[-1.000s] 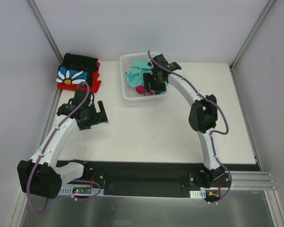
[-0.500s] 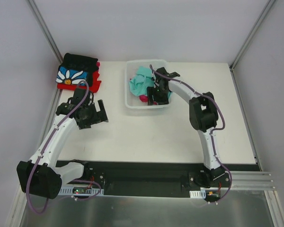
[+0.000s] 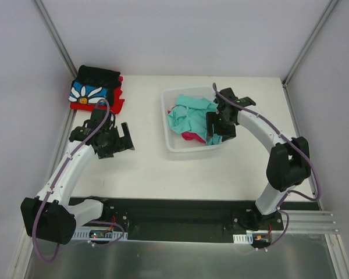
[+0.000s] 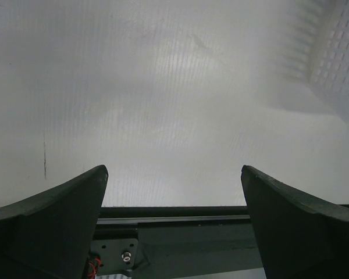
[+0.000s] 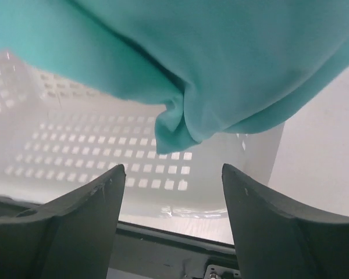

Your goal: Fold and stack the t-shirts

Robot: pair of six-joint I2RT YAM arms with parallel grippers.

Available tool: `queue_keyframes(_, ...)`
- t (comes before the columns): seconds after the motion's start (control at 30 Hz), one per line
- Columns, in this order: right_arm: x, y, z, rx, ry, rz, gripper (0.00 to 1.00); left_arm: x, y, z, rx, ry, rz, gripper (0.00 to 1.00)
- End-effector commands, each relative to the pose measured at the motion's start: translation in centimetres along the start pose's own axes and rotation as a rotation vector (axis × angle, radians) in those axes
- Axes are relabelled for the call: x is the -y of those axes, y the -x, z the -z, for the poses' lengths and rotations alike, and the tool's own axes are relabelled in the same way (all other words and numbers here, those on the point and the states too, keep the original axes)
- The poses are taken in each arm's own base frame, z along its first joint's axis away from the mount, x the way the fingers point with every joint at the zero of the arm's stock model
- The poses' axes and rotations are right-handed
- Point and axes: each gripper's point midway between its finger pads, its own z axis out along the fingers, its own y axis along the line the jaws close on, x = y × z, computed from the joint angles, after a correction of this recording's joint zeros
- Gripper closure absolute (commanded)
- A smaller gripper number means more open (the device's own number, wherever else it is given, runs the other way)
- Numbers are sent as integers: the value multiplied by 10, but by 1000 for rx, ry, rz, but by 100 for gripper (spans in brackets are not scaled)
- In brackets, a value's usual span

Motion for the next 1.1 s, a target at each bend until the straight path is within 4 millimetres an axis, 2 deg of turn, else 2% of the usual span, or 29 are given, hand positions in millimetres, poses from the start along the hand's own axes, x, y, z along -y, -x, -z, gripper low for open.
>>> queue_keyframes(0.0,53,-10,0,-26,-98,-109,29,2,-2,5,18,-26,-6,1)
queue_keyframes(0.33,100,-2,-2,-17,-199,-198,30,3,-3,11,39,-39,-20,1)
queue_keyframes(0.4,94,-1,3,-7,-169,-183,31,2,-3,12,42,-39,-20,1)
queue_keyframes(0.5,63,7,22,52,-92,-112,30,1,-3,12,43,-31,-16,1)
queue_keyframes(0.53,42,4,35,67,-73,-49,30,0,-2,11,46,-22,-16,1)
queue_keyframes(0.6,17,7,52,85,-47,18,30,-1,1,10,48,-11,-15,1)
queue_keyframes(0.63,-9,8,70,110,-21,80,30,-4,3,10,56,7,-16,1)
queue_keyframes(0.7,-34,5,84,123,2,142,29,-5,6,10,60,21,-17,1)
queue_keyframes(0.73,-56,1,95,137,29,191,29,-7,7,10,65,29,-13,1)
queue_keyframes(0.83,-90,-16,101,123,65,264,29,-7,10,12,76,35,8,1)
queue_keyframes(0.9,-108,-30,94,98,80,309,29,-9,13,12,76,36,25,1)
queue_keyframes(1.0,-127,-48,77,67,94,341,29,-20,16,9,62,59,70,1)
queue_keyframes(1.07,-130,-60,61,25,79,345,29,-26,17,7,39,57,106,1)
